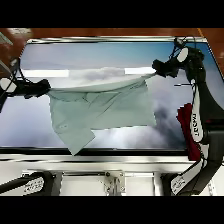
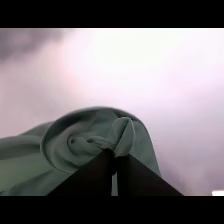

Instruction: Fold the shirts.

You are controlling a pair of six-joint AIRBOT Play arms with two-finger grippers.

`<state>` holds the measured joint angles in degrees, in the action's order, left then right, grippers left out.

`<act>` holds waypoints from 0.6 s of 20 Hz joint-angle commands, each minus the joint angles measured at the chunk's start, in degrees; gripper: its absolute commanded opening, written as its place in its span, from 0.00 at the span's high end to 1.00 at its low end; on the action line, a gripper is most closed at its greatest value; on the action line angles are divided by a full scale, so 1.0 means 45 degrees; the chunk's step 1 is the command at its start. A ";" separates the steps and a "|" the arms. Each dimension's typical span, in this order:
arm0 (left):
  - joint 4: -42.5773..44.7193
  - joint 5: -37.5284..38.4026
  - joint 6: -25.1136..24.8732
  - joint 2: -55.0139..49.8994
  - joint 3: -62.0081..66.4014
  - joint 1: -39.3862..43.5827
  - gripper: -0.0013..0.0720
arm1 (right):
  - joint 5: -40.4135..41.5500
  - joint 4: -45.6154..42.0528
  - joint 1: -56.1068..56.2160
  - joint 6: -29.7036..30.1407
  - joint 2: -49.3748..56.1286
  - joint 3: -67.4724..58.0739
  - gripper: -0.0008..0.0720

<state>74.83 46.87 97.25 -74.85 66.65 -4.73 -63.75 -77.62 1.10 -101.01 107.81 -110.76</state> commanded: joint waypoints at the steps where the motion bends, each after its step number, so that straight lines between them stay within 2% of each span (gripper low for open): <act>1: -0.1744 0.0316 0.0024 -0.1384 0.0053 -0.0092 0.56 | -0.0554 0.1010 0.0112 -0.0044 0.0602 -0.0019 0.22; 2: -0.1734 0.0840 0.0019 -0.1355 0.0155 -0.0301 0.38 | -0.0884 0.1098 0.0039 0.0335 0.0418 -0.0068 0.08; 3: -0.1724 0.1753 -0.0015 -0.1321 0.0364 -0.0685 0.30 | -0.1311 0.0971 -0.0083 0.1010 0.0112 -0.0068 0.09; 4: -0.1724 0.2987 -0.0272 -0.1273 0.0583 -0.1273 0.25 | -0.1914 0.0578 -0.0257 0.1535 -0.0267 -0.0068 0.09; 7: -0.1739 0.5785 -0.2759 -0.0539 0.0248 -0.3254 0.24 | -0.4687 -0.0408 -0.1263 0.2822 -0.1146 -0.0063 0.11; 8: -0.1734 0.6543 -0.3211 -0.0272 -0.0155 -0.3891 0.10 | -0.5833 -0.0301 -0.1763 0.3254 -0.1190 -0.0053 0.21; 9: -0.1744 0.7145 -0.3434 -0.0044 -0.0801 -0.4575 0.02 | -0.6737 0.0073 -0.2268 0.3662 -0.1190 0.0180 0.23; 11: -0.1914 0.7334 -0.3653 0.0185 -0.2404 -0.5751 0.02 | -0.7383 0.1258 -0.3138 0.3847 -0.1190 0.1107 0.23; 12: -0.2487 0.7130 -0.3997 0.0175 -0.3152 -0.6198 0.02 | -0.7329 0.1953 -0.3468 0.3837 -0.1190 0.1642 0.17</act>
<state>66.85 74.02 84.09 -75.37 59.88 -25.85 -89.65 -75.13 -9.89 -86.87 103.02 -107.53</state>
